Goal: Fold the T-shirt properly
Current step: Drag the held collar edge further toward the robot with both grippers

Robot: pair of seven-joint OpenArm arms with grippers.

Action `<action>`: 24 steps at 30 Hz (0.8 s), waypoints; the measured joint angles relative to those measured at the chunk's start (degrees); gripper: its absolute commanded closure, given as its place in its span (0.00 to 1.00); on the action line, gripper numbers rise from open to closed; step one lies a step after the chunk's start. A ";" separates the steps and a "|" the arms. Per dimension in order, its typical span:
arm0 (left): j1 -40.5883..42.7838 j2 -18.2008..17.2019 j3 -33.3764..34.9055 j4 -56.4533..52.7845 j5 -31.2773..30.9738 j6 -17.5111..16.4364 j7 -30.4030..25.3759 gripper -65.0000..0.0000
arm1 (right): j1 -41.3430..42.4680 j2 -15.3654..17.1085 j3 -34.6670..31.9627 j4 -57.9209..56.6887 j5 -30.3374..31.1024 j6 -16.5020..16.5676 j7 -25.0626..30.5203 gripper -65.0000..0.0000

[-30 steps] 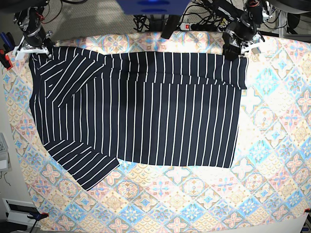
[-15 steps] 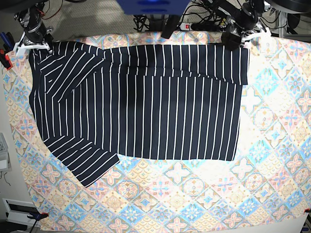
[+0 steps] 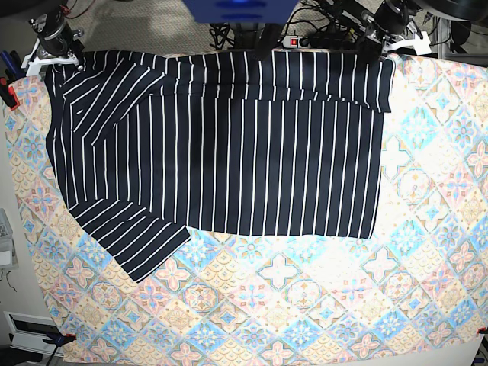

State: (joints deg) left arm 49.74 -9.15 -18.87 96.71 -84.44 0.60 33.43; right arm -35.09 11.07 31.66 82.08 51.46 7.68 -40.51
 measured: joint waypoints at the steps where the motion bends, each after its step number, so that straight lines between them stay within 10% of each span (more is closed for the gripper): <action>1: 0.00 0.11 0.00 0.00 -0.02 -0.02 0.02 1.00 | 0.13 0.02 0.00 0.00 0.02 0.04 -0.07 1.00; 12: -0.48 0.39 0.02 0.00 0.00 -0.11 0.02 0.99 | 0.85 0.07 0.02 0.00 -0.02 0.00 -0.02 0.81; 24: -0.48 0.26 0.00 0.00 0.02 0.02 3.26 0.71 | 1.31 0.26 4.44 5.16 0.02 0.13 0.13 0.74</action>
State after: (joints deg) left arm 49.25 -8.88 -18.87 96.71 -84.42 0.62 36.69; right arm -33.78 11.33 36.10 87.24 51.48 7.81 -40.38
